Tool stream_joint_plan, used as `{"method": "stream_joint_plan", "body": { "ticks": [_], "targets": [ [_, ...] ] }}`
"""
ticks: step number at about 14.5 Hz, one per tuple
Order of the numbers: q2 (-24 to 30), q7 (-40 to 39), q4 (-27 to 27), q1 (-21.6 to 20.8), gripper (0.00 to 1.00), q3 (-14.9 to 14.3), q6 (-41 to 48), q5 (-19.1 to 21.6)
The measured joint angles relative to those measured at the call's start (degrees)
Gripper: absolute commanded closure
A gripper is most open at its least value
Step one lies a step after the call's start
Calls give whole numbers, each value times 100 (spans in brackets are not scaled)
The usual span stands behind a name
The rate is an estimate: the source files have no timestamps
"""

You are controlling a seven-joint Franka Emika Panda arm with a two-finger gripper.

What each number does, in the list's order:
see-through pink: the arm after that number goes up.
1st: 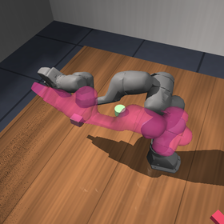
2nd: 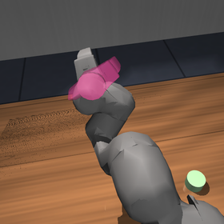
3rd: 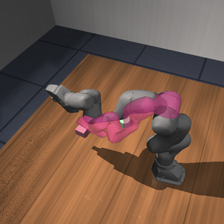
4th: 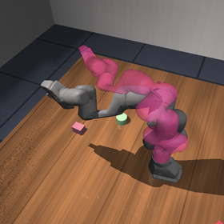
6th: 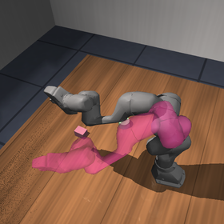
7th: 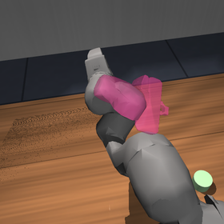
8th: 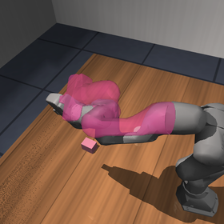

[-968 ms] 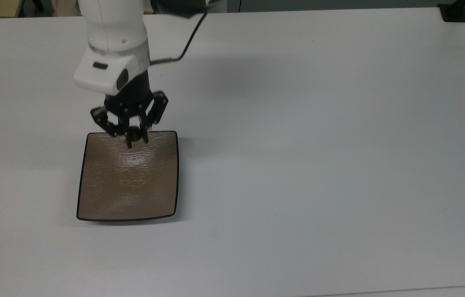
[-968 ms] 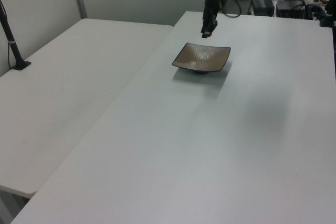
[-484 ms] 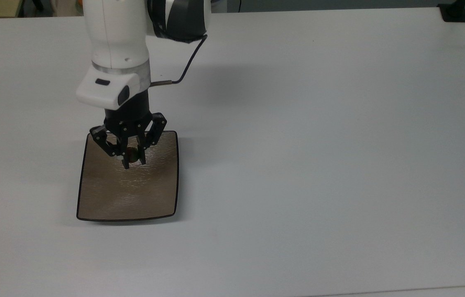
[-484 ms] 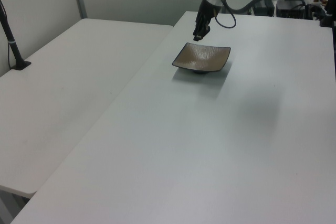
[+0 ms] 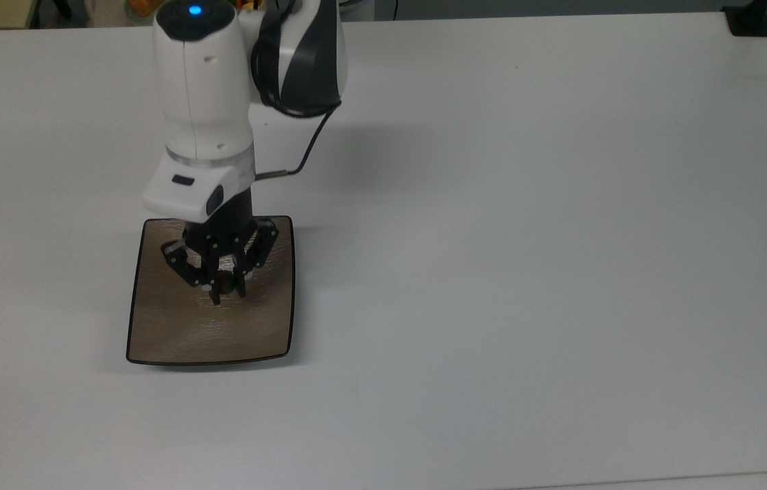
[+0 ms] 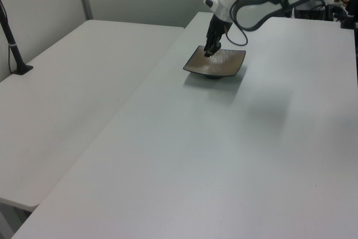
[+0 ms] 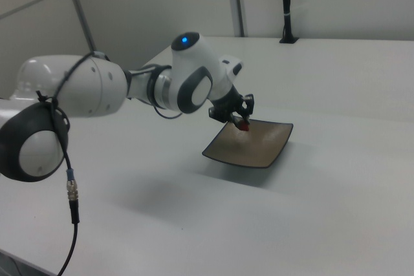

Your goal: Strawberries on a ceramic plate

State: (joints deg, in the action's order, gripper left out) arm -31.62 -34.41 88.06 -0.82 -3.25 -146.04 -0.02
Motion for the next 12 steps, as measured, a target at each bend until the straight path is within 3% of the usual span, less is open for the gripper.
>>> {"method": "stream_joint_plan", "body": {
  "ticks": [2, 3, 4, 5, 6, 12],
  "targets": [
    [-176, 0, 1, 10, 80, -9, -274, 0],
    [-245, 0, 1, 16, 65, -13, -366, 0],
    [-290, 0, 2, 23, 32, -13, -401, 0],
    [-328, 0, 3, 30, 24, -13, -438, 0],
    [-353, 0, 3, 35, 0, -13, -471, 0],
    [-324, 0, -31, 42, 0, -13, -514, -1]
  ]
}}
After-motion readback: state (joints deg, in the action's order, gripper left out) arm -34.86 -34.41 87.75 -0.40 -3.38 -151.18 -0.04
